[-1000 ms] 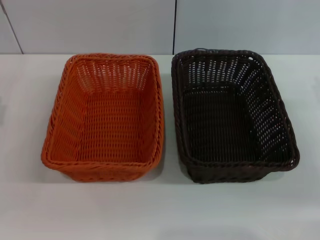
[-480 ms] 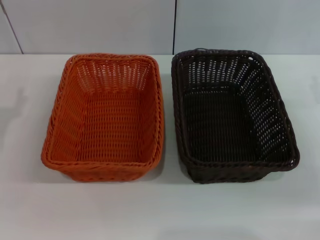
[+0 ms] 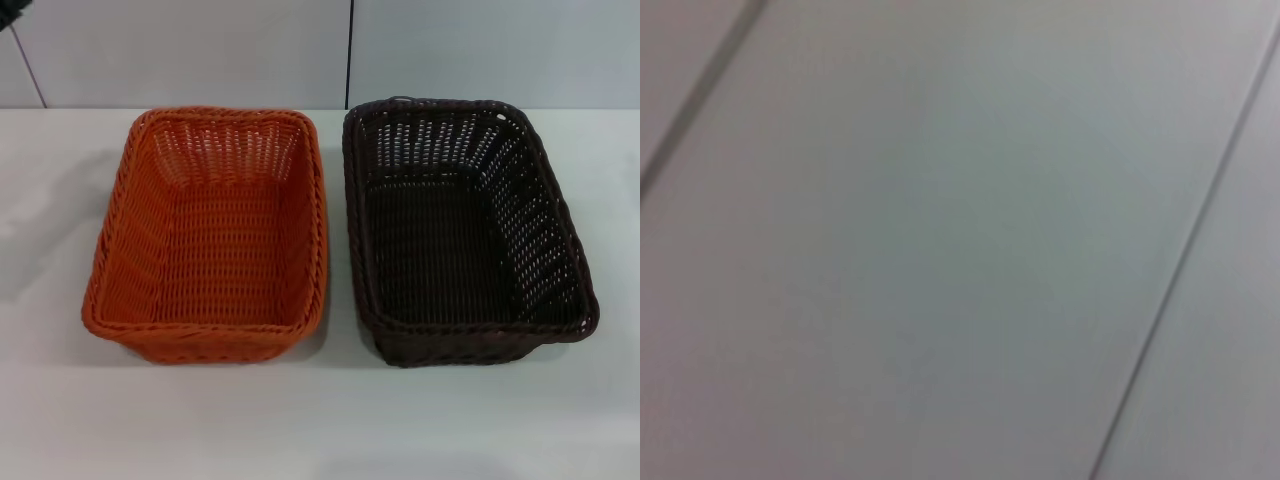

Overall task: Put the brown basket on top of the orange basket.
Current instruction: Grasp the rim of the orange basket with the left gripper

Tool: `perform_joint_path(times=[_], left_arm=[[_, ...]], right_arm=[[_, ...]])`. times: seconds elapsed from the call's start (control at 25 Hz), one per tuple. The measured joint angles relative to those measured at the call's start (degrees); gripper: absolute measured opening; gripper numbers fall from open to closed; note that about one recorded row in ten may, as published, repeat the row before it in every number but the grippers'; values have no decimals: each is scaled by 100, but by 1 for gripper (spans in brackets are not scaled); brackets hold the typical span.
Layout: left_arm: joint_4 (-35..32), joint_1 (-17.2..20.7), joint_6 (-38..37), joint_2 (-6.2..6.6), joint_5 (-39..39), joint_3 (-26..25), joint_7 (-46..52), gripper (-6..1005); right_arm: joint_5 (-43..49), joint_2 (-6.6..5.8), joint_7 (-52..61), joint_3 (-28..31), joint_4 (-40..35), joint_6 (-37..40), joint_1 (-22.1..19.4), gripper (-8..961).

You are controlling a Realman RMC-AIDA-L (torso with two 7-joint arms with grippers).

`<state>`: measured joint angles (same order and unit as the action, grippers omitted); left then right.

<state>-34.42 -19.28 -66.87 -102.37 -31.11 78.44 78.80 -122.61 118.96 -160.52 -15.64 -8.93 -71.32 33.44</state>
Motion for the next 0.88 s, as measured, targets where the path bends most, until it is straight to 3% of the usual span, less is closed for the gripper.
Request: perform_joint_path(times=[0.08, 0.16, 0.24, 0.32, 0.44, 0.52, 0.56, 0.64, 0.72, 0.76, 0.8, 0.88], left_arm=[[-79, -75, 40, 74, -419, -134, 316, 768], [-533, -196, 269, 187, -1790, -491, 1212, 768], [-533, -196, 269, 187, -1790, -491, 1212, 768], [-747, -524, 210, 393, -3298, -542, 2154, 768], [-764, -779, 210, 454, -3927, -596, 2513, 768], [-764, -779, 210, 454, -3927, -596, 2513, 768], [-799, -1158, 234, 440, -5334, -856, 3246, 768], [-878, -1379, 274, 303, -6471, -1255, 3734, 768], [-878, -1379, 274, 303, -6471, -1255, 3734, 768], [-1042, -1554, 349, 143, -7674, -1593, 4340, 768], [-1182, -1633, 355, 42, -8308, -1764, 4629, 768], [-1182, -1633, 355, 42, -8308, -1764, 4629, 768]], right_arm=[[0, 1, 1, 1, 2, 4, -2, 638], [0, 2, 2, 0, 4, 3, -2, 638], [0, 2, 2, 1, 5, 3, -3, 638], [0, 0, 0, 1, 5, 4, -3, 638], [0, -2, -4, -1, 5, 28, 1, 638], [0, -3, -10, 0, 5, 35, 1, 638], [0, -3, -16, -1, 6, 39, 2, 638], [0, -5, -16, 2, 5, 42, -5, 638], [0, -5, -16, 4, 5, 42, -5, 638], [0, -5, -17, 6, 5, 43, -5, 638], [0, -5, -21, 7, 6, 44, -5, 638], [-24, -5, -23, 8, 6, 49, -5, 638]])
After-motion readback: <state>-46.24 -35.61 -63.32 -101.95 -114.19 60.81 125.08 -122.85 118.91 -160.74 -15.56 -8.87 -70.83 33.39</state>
